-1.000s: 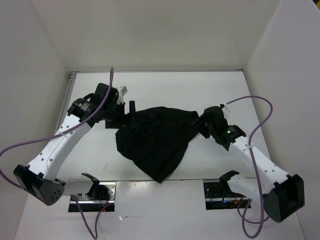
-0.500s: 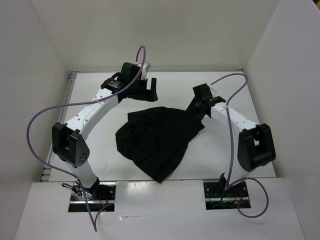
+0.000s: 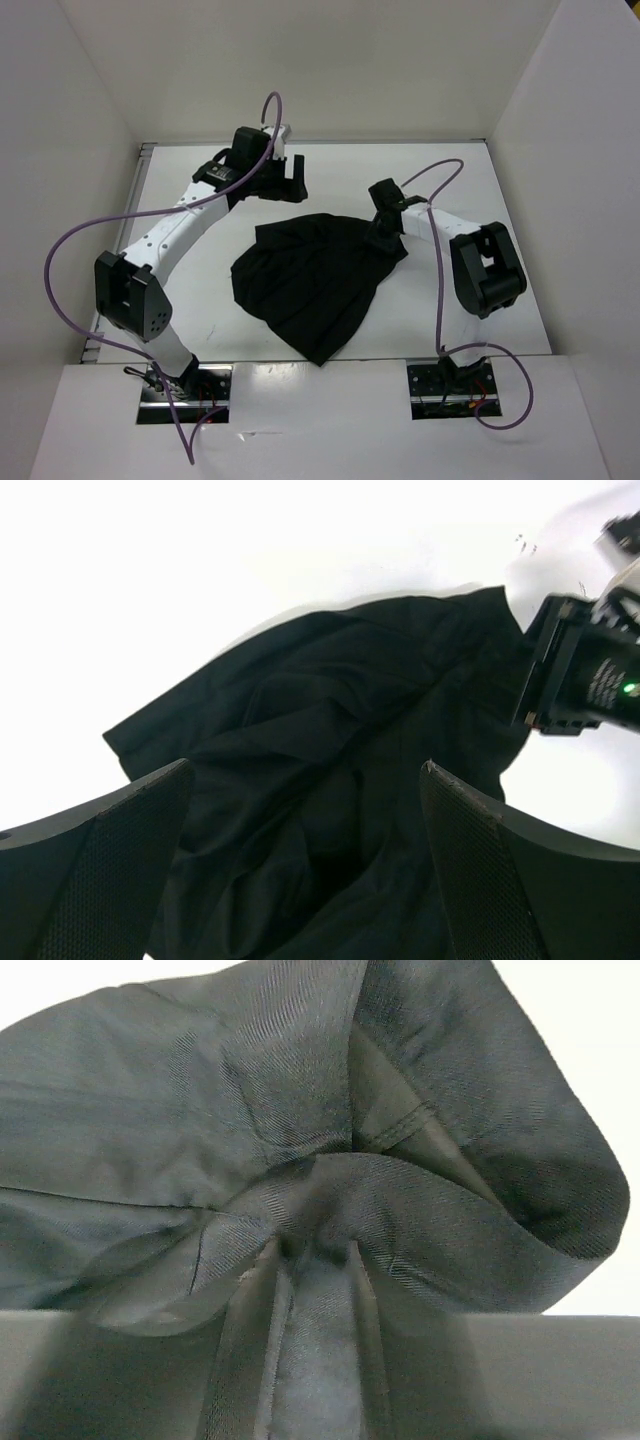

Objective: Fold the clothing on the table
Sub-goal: Flatten the skirt out

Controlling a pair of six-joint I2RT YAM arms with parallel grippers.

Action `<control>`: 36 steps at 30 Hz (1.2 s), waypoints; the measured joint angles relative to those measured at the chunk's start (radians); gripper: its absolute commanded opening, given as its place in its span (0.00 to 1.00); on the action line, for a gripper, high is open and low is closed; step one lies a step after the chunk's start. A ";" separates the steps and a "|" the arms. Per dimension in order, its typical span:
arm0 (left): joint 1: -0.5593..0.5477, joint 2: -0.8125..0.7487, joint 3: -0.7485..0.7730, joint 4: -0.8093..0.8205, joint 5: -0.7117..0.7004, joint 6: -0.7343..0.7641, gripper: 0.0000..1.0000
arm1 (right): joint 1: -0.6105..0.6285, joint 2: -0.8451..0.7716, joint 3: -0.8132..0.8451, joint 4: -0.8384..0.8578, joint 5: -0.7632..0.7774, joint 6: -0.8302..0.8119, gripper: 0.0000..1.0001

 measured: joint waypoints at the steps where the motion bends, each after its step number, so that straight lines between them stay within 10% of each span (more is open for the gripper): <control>1: 0.001 0.000 -0.001 0.003 0.000 0.000 1.00 | 0.005 0.014 0.000 0.002 -0.002 0.002 0.35; 5: 0.008 -0.003 -0.019 0.018 0.000 -0.002 1.00 | 0.023 0.050 0.000 0.011 -0.013 0.001 0.00; 36: 0.154 -0.055 -0.110 0.054 -0.001 -0.062 1.00 | 0.205 -0.315 0.531 -0.037 0.095 -0.247 0.00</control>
